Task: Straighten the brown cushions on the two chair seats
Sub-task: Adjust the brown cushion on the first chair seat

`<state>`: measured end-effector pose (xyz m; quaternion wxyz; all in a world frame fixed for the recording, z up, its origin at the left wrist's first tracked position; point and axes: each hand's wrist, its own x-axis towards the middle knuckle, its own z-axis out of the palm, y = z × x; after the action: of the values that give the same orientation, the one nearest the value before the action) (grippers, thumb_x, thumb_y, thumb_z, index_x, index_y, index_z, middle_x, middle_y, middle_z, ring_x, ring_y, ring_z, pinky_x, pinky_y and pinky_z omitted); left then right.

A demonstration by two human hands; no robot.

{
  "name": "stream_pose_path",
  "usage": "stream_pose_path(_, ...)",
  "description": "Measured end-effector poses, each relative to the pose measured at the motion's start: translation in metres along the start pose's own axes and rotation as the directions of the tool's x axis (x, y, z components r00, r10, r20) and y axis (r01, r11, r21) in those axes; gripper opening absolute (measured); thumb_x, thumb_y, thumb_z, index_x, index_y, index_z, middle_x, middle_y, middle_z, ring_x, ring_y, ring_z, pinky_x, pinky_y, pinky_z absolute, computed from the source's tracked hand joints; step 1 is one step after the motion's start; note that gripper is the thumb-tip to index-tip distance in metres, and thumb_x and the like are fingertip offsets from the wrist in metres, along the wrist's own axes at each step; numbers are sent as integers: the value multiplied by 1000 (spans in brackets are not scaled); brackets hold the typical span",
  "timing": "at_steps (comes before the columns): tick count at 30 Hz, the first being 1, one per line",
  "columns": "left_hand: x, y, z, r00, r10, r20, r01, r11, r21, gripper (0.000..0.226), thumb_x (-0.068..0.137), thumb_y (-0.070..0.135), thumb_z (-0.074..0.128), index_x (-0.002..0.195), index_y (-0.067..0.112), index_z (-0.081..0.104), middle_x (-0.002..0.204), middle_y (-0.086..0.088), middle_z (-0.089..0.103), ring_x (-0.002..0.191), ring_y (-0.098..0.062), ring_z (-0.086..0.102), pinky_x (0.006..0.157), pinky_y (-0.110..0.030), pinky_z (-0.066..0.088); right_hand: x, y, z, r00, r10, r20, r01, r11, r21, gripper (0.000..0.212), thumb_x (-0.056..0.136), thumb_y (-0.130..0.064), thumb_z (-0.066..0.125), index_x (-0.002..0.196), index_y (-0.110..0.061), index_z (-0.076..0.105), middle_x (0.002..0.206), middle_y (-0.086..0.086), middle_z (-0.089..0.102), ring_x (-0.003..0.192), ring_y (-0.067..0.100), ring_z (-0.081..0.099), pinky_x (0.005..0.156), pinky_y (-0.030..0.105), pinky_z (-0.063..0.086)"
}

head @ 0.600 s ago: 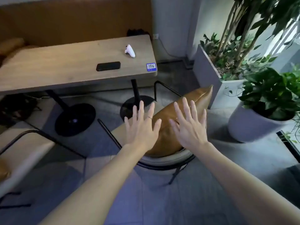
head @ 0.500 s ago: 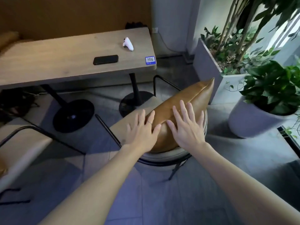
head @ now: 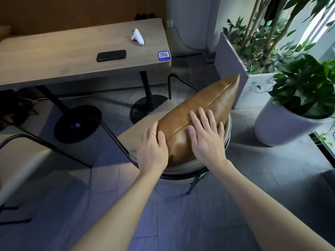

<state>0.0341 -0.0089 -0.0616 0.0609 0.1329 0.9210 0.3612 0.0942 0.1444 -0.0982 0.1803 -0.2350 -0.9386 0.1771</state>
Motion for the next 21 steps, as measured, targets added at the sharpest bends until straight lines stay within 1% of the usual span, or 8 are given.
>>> stream_pose_path(2, -9, 5, -2, 969, -247, -8, 241, 950, -200, 60, 105, 50, 42, 160, 32, 28, 163, 0, 39, 144, -28, 41, 107, -44, 37, -3, 7, -2, 994, 9, -105, -6, 1000, 31, 50, 109, -41, 29, 151, -23, 49, 160, 5, 44, 151, 30, 32, 114, 62, 31)
stream_pose_path(5, -14, 5, -2, 826, -559, 76, 531, 726, -438, 83, 95, 66, 52, 163, 34, 17, 167, -3, 32, 146, -33, 39, 112, -48, 33, -6, 23, -4, 967, 180, -179, -158, 979, 132, 43, 106, -26, 41, 147, -18, 51, 146, 9, 52, 131, 36, 48, 97, 57, 41)
stream_pose_path(9, -15, -3, 8, 654, -715, 247, 662, 383, -644, 97, 86, 72, 61, 163, 32, 16, 165, -4, 33, 145, -33, 38, 117, -47, 30, -8, 44, -4, 897, 441, 36, -429, 848, 311, 68, 98, -14, 50, 160, -29, 27, 160, 6, 37, 134, 36, 47, 104, 54, 42)
stream_pose_path(11, -15, -6, 12, 609, -702, 368, 682, 227, -695, 115, 67, 83, 68, 161, 36, 22, 161, -2, 40, 141, -33, 43, 115, -55, 37, -9, 52, -2, 809, 562, 172, -580, 715, 390, 80, 91, -16, 56, 161, -31, 21, 163, 7, 33, 138, 34, 45, 107, 49, 39)
stream_pose_path(13, -15, -9, 15, 611, -669, 424, 683, 173, -710, 125, 51, 89, 70, 159, 40, 26, 158, -2, 44, 137, -35, 47, 109, -64, 41, -9, 62, 3, 698, 643, 316, -707, 548, 447, 87, 84, -25, 65, 160, -29, 24, 161, 10, 37, 141, 36, 43, 111, 48, 39)
stream_pose_path(15, -12, -13, 17, 632, -645, 430, 669, 174, -723, 116, 61, 84, 71, 159, 39, 26, 159, -4, 44, 139, -37, 45, 111, -67, 38, -11, 70, 9, 612, 657, 440, -781, 414, 467, 96, 72, -39, 72, 158, -30, 29, 155, 6, 48, 138, 34, 48, 107, 49, 46)
stream_pose_path(18, -9, -16, 17, 663, -632, 402, 641, 201, -741, 113, 63, 81, 71, 157, 35, 31, 153, -2, 49, 136, -34, 49, 113, -63, 38, -15, 82, 20, 572, 651, 499, -805, 329, 494, 98, 60, -48, 71, 151, -39, 36, 142, 0, 60, 122, 32, 61, 78, 45, 62)
stream_pose_path(21, -6, -18, 17, 701, -616, 358, 588, 215, -780, 120, 49, 82, 71, 154, 42, 31, 146, 3, 55, 128, -31, 54, 112, -60, 41, -16, 81, 21, 564, 648, 512, -807, 302, 507, 94, 58, -50, 71, 146, -46, 38, 135, -1, 63, 114, 32, 65, 75, 56, 64)
